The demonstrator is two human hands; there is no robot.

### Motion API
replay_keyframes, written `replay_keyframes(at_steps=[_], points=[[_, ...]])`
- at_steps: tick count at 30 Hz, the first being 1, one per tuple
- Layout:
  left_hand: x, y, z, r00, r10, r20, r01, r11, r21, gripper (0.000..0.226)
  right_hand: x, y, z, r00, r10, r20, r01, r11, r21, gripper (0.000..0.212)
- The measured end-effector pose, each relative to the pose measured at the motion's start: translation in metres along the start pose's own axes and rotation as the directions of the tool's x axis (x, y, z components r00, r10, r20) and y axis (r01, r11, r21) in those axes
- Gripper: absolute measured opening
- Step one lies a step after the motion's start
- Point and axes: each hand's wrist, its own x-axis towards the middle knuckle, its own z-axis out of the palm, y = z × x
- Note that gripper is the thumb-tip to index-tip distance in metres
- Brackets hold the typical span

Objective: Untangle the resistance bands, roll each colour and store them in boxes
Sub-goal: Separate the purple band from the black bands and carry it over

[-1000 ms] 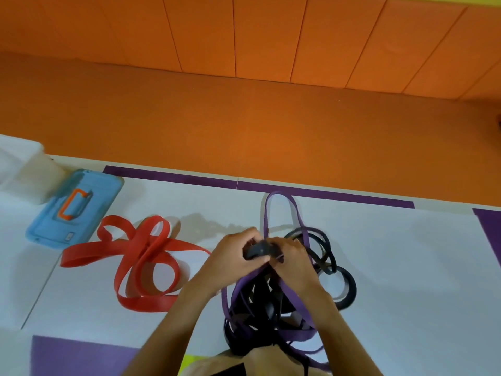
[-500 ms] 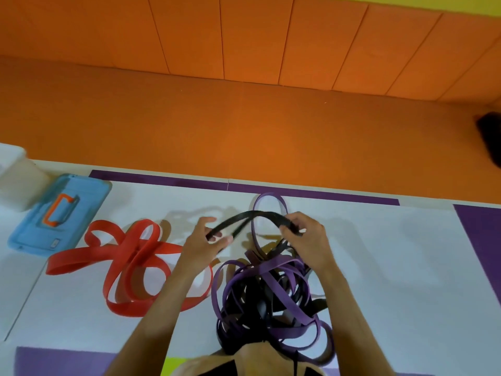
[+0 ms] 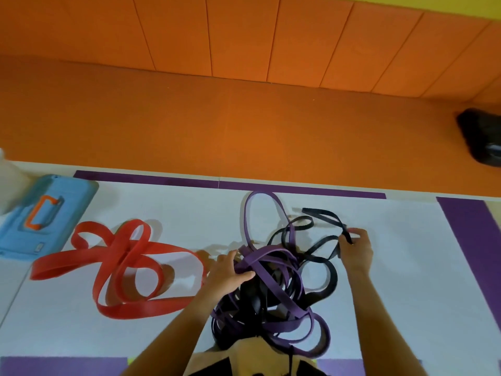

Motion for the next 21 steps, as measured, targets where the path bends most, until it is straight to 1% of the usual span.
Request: replay_keyframes(at_steps=[2,3,5,6,7,8,9,10,11,12,13,14,15,18,19,21], points=[[-0.005,-0.006,0.006,0.998,-0.007,-0.068,0.016,0.991,0.130,0.074,-0.003,0.009,0.007,0.994,0.042,0.104,-0.032,0.995,-0.097,0.030],[-0.008,-0.010,0.008,0.994,0.001,-0.107,0.017,0.985,0.171,0.069,-0.004,0.012,0.011,0.984,0.082,0.158,-0.053,0.982,-0.183,0.032],[-0.011,-0.022,0.009,0.985,0.056,-0.162,-0.033,0.990,0.140,0.058,-0.010,0.017,0.020,0.956,0.175,0.234,-0.072,0.918,-0.391,0.036],[-0.011,-0.027,0.008,0.982,0.075,-0.173,-0.058,0.993,0.102,0.053,-0.016,0.018,0.024,0.955,0.179,0.237,-0.053,0.889,-0.456,0.038],[-0.012,-0.031,0.006,0.982,0.074,-0.176,-0.063,0.995,0.071,0.051,-0.022,0.019,0.028,0.968,0.117,0.220,0.004,0.876,-0.483,0.041],[-0.012,-0.034,0.003,0.983,0.062,-0.175,-0.055,0.997,0.046,0.050,-0.028,0.021,0.033,0.980,-0.011,0.201,0.107,0.872,-0.477,0.040],[-0.011,-0.037,0.000,0.983,0.051,-0.174,-0.047,0.999,0.025,0.050,-0.035,0.022,0.037,0.967,-0.163,0.196,0.235,0.866,-0.440,0.036],[-0.011,-0.038,-0.002,0.984,0.045,-0.175,-0.044,0.999,0.010,0.049,-0.042,0.022,0.042,0.930,-0.282,0.234,0.354,0.859,-0.369,0.029],[-0.011,-0.039,-0.004,0.984,0.041,-0.174,-0.042,0.999,-0.001,0.048,-0.050,0.019,0.048,0.889,-0.333,0.314,0.421,0.864,-0.276,0.023],[-0.010,-0.040,-0.004,0.985,0.039,-0.167,-0.040,0.999,-0.006,0.045,-0.056,0.015,0.053,0.845,-0.324,0.427,0.444,0.869,-0.219,0.021],[-0.009,-0.040,-0.004,0.988,0.038,-0.153,-0.039,0.999,-0.003,0.042,-0.061,0.013,0.058,0.796,-0.288,0.532,0.450,0.870,-0.203,0.021],[-0.009,-0.041,-0.004,0.990,0.043,-0.137,-0.042,0.999,0.004,0.036,-0.064,0.012,0.062,0.760,-0.261,0.595,0.455,0.868,-0.200,0.020],[-0.009,-0.043,-0.003,0.991,0.047,-0.128,-0.046,0.999,0.005,0.029,-0.066,0.013,0.066,0.753,-0.232,0.616,0.436,0.876,-0.204,0.019],[-0.009,-0.052,-0.002,0.986,0.036,-0.163,-0.039,0.999,-0.012,0.005,-0.066,0.022,0.070,0.827,-0.111,0.552,0.298,0.918,-0.261,0.019],[-0.009,-0.054,-0.002,0.983,0.024,-0.184,-0.029,0.999,-0.023,0.003,-0.067,0.025,0.072,0.851,-0.094,0.516,0.281,0.913,-0.297,0.021],[-0.008,-0.054,-0.001,0.978,-0.016,-0.209,0.005,0.999,-0.053,0.007,-0.067,0.030,0.076,0.894,-0.093,0.439,0.281,0.878,-0.387,0.024]])
